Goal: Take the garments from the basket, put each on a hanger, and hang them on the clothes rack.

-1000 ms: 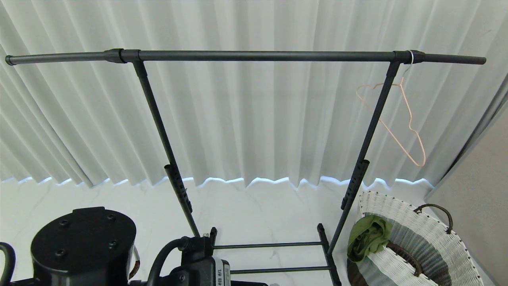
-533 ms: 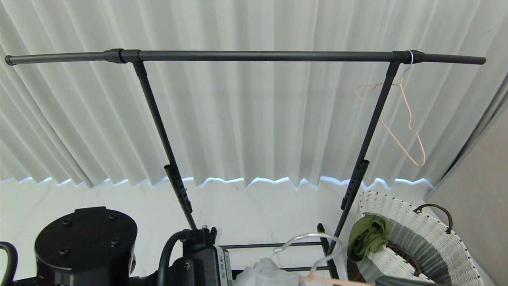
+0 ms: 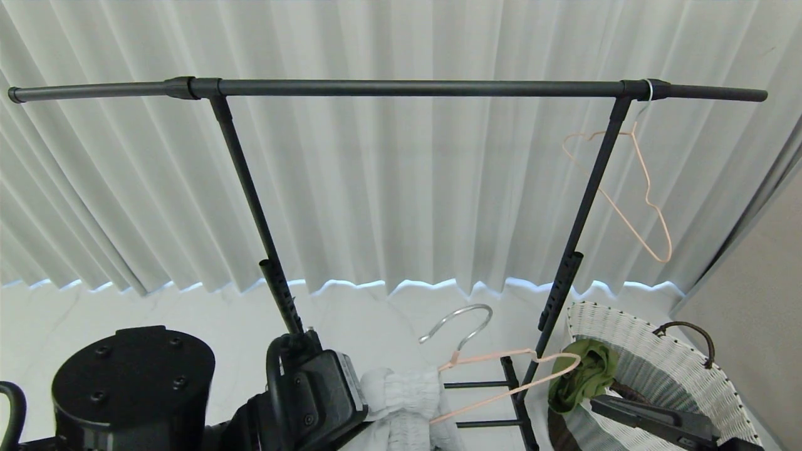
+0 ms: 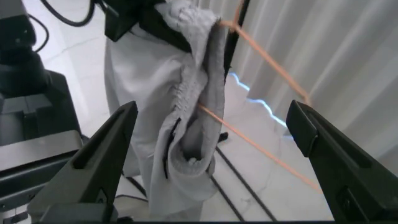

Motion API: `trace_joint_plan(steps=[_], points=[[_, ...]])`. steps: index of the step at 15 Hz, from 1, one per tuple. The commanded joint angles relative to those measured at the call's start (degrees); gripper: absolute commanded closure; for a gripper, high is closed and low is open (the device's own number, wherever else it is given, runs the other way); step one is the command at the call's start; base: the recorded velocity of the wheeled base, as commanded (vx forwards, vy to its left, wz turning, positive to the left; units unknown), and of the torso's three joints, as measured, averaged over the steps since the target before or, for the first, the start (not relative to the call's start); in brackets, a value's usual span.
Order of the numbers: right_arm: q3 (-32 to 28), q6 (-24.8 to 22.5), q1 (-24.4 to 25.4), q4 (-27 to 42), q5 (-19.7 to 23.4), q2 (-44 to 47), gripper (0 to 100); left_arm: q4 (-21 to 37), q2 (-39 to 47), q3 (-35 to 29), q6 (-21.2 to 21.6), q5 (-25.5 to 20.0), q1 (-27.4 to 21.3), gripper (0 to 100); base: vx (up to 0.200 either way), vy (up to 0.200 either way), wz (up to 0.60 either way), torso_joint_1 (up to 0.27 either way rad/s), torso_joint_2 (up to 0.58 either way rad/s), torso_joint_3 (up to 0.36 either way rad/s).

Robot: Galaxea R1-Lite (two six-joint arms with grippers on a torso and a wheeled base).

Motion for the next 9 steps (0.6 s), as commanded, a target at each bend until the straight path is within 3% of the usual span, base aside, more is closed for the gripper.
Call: trace_joint_plan(steps=[1, 4, 6, 9], points=[[-0.36, 1.28, -1.10, -0.04, -0.06, 2.65, 0, -0.14, -0.37, -0.87, -2.08, 0.71, 0.15, 100, 0.000, 0.000, 0.00, 0.000, 0.00, 0.000], [-0.36, 7.44, -1.46, -0.04, -0.24, 5.37, 0, -1.99, -0.46, -4.21, -8.14, 4.48, 1.03, 100, 0.000, 0.000, 0.00, 0.000, 0.00, 0.000], [-1.15, 11.74, -3.83, -0.04, -0.24, 8.36, 0, -4.36, -0.55, -4.92, -9.37, 5.89, 1.03, 100, 0.000, 0.000, 0.00, 0.000, 0.00, 0.000], [-5.54, 19.13, -13.06, -0.04, -0.33, 17.15, 0, -9.20, -0.72, -4.92, -8.93, 6.68, 1.12, 100, 0.000, 0.000, 0.00, 0.000, 0.00, 0.000]])
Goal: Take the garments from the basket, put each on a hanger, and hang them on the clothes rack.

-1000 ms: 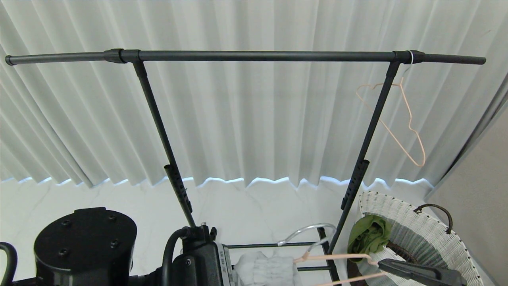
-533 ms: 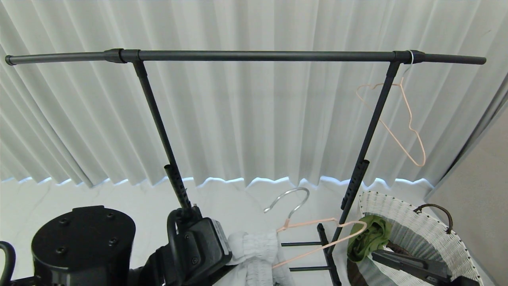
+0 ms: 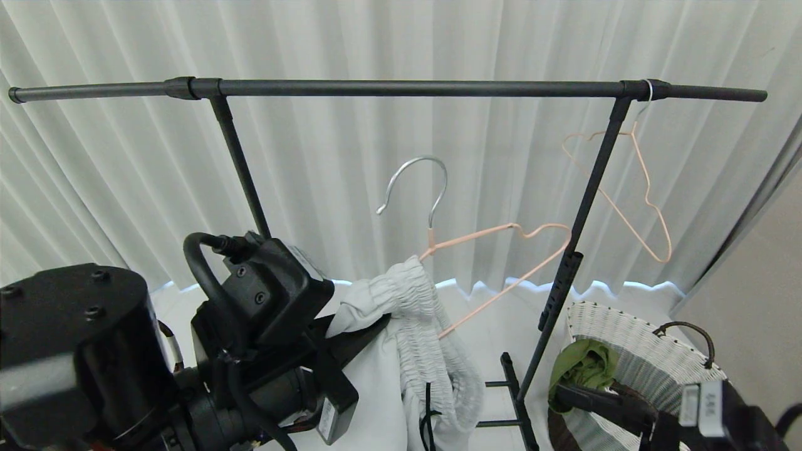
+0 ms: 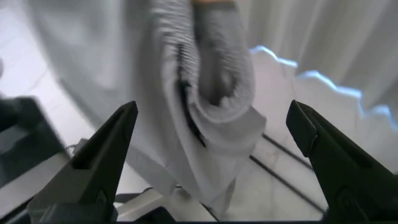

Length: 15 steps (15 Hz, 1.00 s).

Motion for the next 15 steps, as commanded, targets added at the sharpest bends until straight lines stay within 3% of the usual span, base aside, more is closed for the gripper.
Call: trace_joint_plan(steps=[1, 5, 6, 9, 15], points=[[-4.00, 3.71, -6.53, -0.01, -0.03, 9.05, 0, -0.56, -0.29, -0.06, 0.14, 0.15, 0.02, 100, 0.000, 0.000, 0.00, 0.000, 0.00, 0.000], [-6.72, 9.07, -9.96, -0.01, -0.65, 15.29, 0, -0.73, -1.79, -0.15, 0.32, 0.15, -0.15, 100, 0.000, 0.000, 0.00, 0.000, 0.00, 0.000], [-9.10, 10.92, -10.05, -0.10, -2.76, 17.84, 0, -0.82, -2.40, -0.15, 0.49, 0.15, -0.24, 100, 0.000, 0.000, 0.00, 0.000, 0.00, 0.000], [-12.17, 11.27, -9.96, -0.10, -3.99, 20.92, 0, -0.82, -3.37, -0.06, 0.58, -0.03, -0.33, 100, 0.000, 0.000, 0.00, 0.000, 0.00, 0.000], [-12.26, 11.36, -9.96, -0.37, -4.25, 22.94, 0, -0.91, -3.54, -0.59, 0.49, -0.20, -0.86, 100, 0.000, 0.000, 0.00, 0.000, 0.00, 0.000]])
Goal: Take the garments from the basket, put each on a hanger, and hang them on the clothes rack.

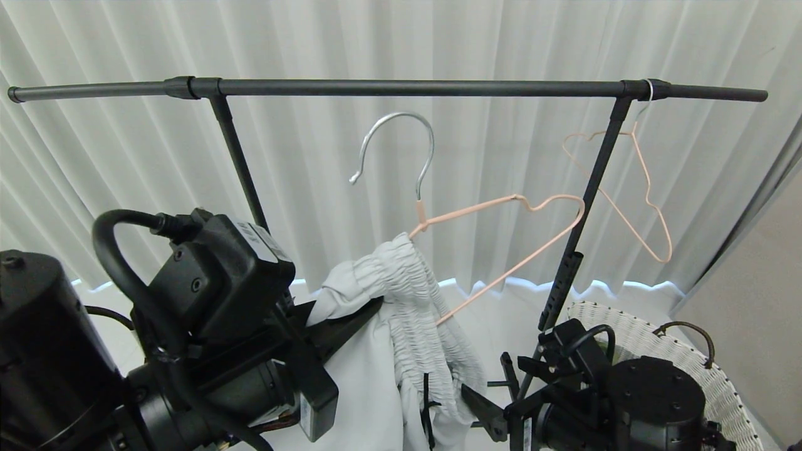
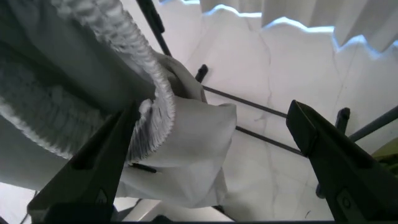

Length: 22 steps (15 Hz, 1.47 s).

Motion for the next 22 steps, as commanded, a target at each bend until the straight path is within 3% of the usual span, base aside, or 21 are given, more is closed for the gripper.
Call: trace_joint_plan(steps=[1, 2, 3, 8, 12, 17, 22], points=[[0.20, -0.02, 0.05, -0.04, 0.05, 0.76, 0, 0.00, -0.11, -0.33, -0.01, -0.01, -0.13, 100, 0.000, 0.000, 0.00, 0.000, 0.00, 0.000], [0.46, 0.16, 0.05, -0.04, -0.04, 0.84, 0, 0.00, -0.11, -0.33, -0.01, -0.01, -0.21, 100, 0.000, 0.000, 0.00, 0.000, 0.00, 0.000], [0.64, 0.25, 0.05, -0.04, -0.21, 1.02, 100, 0.00, -0.11, -0.33, -0.01, -0.01, -0.30, 100, 0.000, 0.000, 0.00, 0.000, 0.00, 0.000], [3.45, 0.42, -2.41, -0.04, -4.17, 0.93, 100, 0.00, -0.37, 0.11, -0.01, -0.01, -0.21, 100, 0.000, 0.000, 0.00, 0.000, 0.00, 0.000], [4.07, -0.37, -9.97, -0.12, -5.40, -0.12, 100, 0.08, -0.54, 2.84, 0.96, 0.08, -0.21, 100, 0.000, 0.000, 0.00, 0.000, 0.00, 0.000], [4.16, -6.26, -18.15, -0.12, -4.69, -2.93, 100, 0.26, -0.90, 9.69, 2.98, -2.56, -0.30, 100, 0.000, 0.000, 0.00, 0.000, 0.00, 0.000], [4.68, -10.56, -18.50, -0.12, -4.52, -5.04, 100, 1.23, -0.11, 15.58, 5.09, -5.28, -0.30, 100, 0.000, 0.000, 0.00, 0.000, 0.00, 0.000]])
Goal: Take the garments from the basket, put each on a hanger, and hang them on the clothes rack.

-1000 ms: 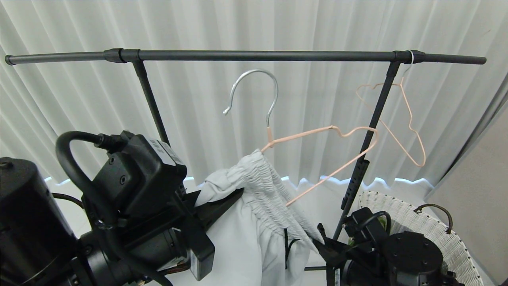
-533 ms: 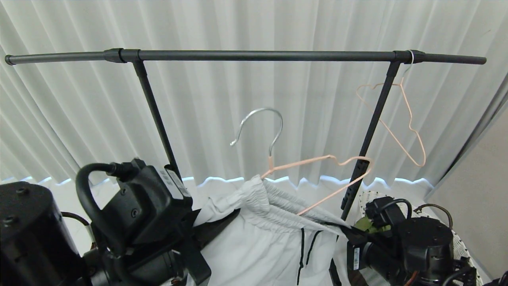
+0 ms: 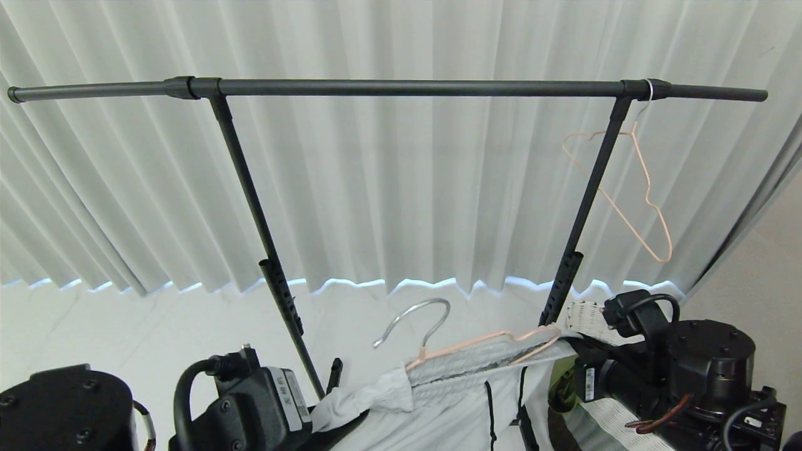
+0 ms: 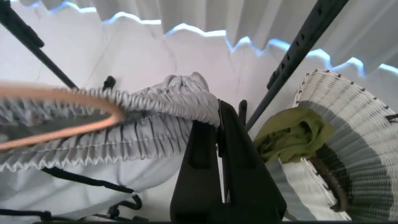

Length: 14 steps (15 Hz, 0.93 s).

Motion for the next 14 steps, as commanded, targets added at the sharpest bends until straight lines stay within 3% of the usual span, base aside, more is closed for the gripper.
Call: trace_joint_plan(steps=[1, 5, 10, 14], points=[[0.44, -0.75, -0.04, -0.10, 0.26, -1.41, 100, 1.29, 0.37, 1.99, 0.37, -0.11, 0.04, 100, 0.000, 0.000, 0.00, 0.000, 0.00, 0.000], [1.05, -1.90, 0.05, -0.10, 0.87, -2.99, 100, 7.70, 0.02, 2.25, 0.54, 0.33, 0.31, 100, 0.000, 0.000, 0.00, 0.000, 0.00, 0.000], [1.58, -10.95, 1.10, 0.25, 6.50, -7.30, 100, 9.37, 4.50, 1.20, 0.54, 2.52, 0.31, 100, 0.000, 0.000, 0.00, 0.000, 0.00, 0.000], [1.49, -15.78, 7.96, 0.25, 6.85, -8.36, 100, 8.84, 10.48, -2.32, -0.51, 7.09, 0.31, 100, 0.000, 0.000, 0.00, 0.000, 0.00, 0.000]])
